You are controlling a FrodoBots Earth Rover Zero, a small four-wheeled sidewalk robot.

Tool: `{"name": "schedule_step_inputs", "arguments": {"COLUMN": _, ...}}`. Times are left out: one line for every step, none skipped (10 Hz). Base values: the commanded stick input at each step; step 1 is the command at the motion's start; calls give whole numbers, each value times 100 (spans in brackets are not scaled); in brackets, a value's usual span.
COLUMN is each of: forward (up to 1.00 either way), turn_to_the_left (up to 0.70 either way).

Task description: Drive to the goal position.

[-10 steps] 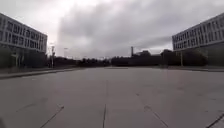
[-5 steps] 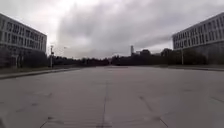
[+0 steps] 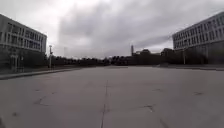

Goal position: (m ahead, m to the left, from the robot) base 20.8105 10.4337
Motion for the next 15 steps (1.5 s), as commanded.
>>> {"name": "schedule_step_inputs", "arguments": {"forward": 70, "turn_to_the_left": 0}}
{"name": "schedule_step_inputs", "arguments": {"forward": 70, "turn_to_the_left": 0}}
{"name": "schedule_step_inputs", "arguments": {"forward": 70, "turn_to_the_left": 0}}
{"name": "schedule_step_inputs", "arguments": {"forward": 70, "turn_to_the_left": 0}}
{"name": "schedule_step_inputs", "arguments": {"forward": 70, "turn_to_the_left": 0}}
{"name": "schedule_step_inputs", "arguments": {"forward": 70, "turn_to_the_left": 0}}
{"name": "schedule_step_inputs", "arguments": {"forward": 70, "turn_to_the_left": 0}}
{"name": "schedule_step_inputs", "arguments": {"forward": 70, "turn_to_the_left": 0}}
{"name": "schedule_step_inputs", "arguments": {"forward": 70, "turn_to_the_left": 0}}
{"name": "schedule_step_inputs", "arguments": {"forward": 70, "turn_to_the_left": 0}}
{"name": "schedule_step_inputs", "arguments": {"forward": 70, "turn_to_the_left": 0}}
{"name": "schedule_step_inputs", "arguments": {"forward": 70, "turn_to_the_left": 0}}
{"name": "schedule_step_inputs", "arguments": {"forward": 70, "turn_to_the_left": 0}}
{"name": "schedule_step_inputs", "arguments": {"forward": 70, "turn_to_the_left": 0}}
{"name": "schedule_step_inputs", "arguments": {"forward": 70, "turn_to_the_left": 0}}
